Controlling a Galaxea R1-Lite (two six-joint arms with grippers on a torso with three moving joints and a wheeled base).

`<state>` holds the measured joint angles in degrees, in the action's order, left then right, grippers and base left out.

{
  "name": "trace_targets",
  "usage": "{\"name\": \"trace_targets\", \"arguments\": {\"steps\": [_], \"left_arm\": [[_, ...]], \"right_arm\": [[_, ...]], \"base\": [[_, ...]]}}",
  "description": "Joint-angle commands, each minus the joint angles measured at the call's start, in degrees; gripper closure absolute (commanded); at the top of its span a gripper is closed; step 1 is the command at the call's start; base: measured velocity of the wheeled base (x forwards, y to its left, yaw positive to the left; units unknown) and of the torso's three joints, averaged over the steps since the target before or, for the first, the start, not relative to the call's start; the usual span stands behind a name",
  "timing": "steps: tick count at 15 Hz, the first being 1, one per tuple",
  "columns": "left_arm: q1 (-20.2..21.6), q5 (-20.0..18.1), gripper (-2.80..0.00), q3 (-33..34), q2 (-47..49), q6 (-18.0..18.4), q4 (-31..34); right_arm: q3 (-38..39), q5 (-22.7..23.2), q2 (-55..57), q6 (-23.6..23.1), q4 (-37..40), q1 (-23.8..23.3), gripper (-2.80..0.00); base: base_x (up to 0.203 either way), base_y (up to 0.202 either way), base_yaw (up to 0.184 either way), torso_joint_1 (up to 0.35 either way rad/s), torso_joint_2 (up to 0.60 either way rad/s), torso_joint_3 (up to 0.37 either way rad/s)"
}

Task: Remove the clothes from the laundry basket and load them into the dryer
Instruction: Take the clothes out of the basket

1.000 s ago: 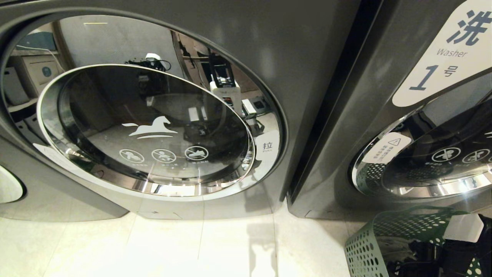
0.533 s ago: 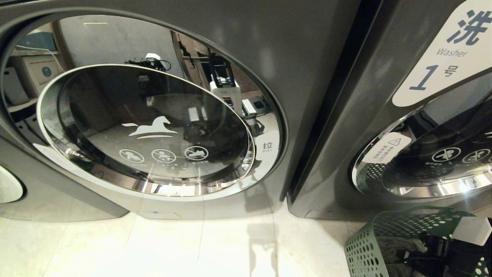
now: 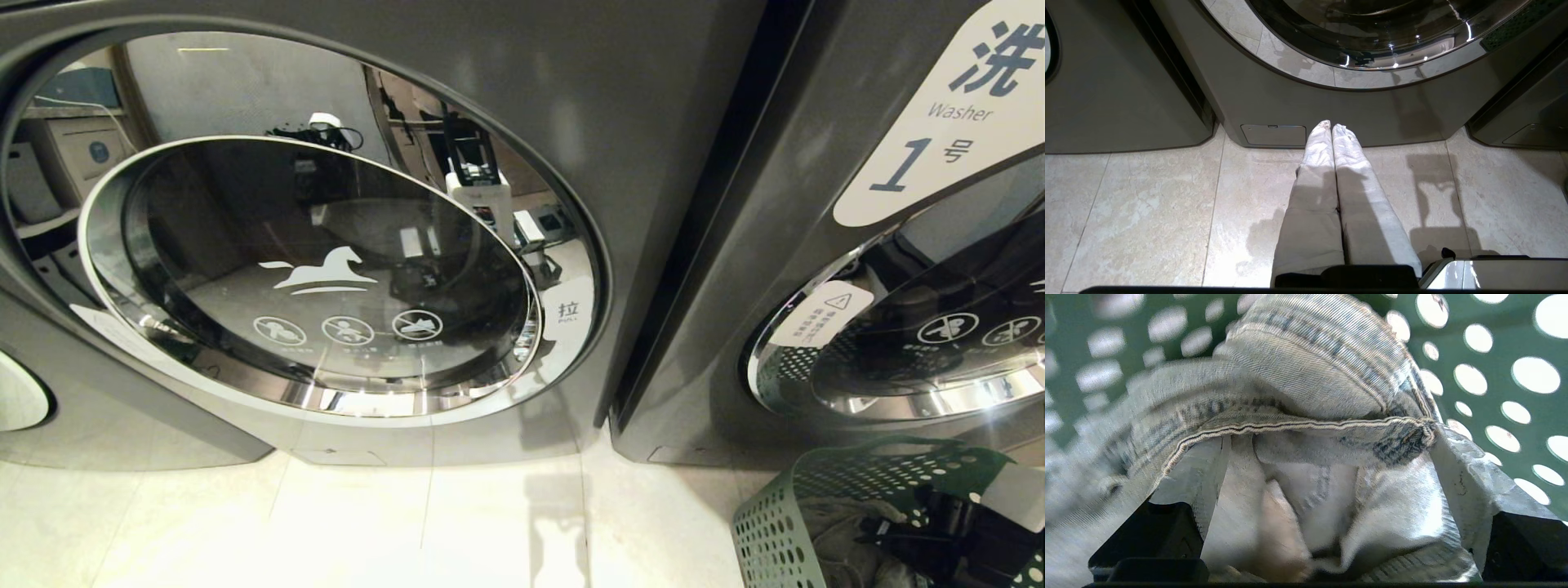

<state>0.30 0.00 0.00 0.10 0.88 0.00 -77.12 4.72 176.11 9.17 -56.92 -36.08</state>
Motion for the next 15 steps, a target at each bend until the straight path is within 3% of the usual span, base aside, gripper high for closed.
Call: {"name": "trace_targets", "arguments": {"steps": [1,4,7,12,13,15], "left_arm": [[0.05,0.00,0.00,0.00,-0.01,0.00,0.00],[0.05,0.00,0.00,0.00,-0.01,0.00,0.00],[0.05,0.00,0.00,0.00,-0.01,0.00,-0.05],[0.05,0.00,0.00,0.00,-0.01,0.00,0.00],[0.05,-0.06,0.00,0.00,-0.01,0.00,0.00],[0.05,-0.01,0.00,0.00,-0.01,0.00,0.00]], "right_arm": [[-1.33,0.14,0.12,4.27,-0.39,0.76,-2.80],[-1.45,0.40,0.12,7.89,-0.32,1.10,-2.80],[-1.40,1.44,0.12,16.44,-0.31,2.02,-2.80],[-1.67,1.76,0.12,18.69,-0.39,3.47,-2.80],[-2.17,2.77,0.12,18.73,-0.32,3.51,0.00],[-2.28,5.16,0.12,18.87,-0.12,3.47,0.00]], "base": [[0.000,0.000,0.000,0.000,0.00,0.000],[0.000,0.000,0.000,0.000,0.00,0.000],[0.000,0.000,0.000,0.000,0.00,0.000],[0.000,0.000,0.000,0.000,0.00,0.000],[0.000,0.000,0.000,0.000,0.00,0.000],[0.000,0.000,0.000,0.000,0.00,0.000]]}}
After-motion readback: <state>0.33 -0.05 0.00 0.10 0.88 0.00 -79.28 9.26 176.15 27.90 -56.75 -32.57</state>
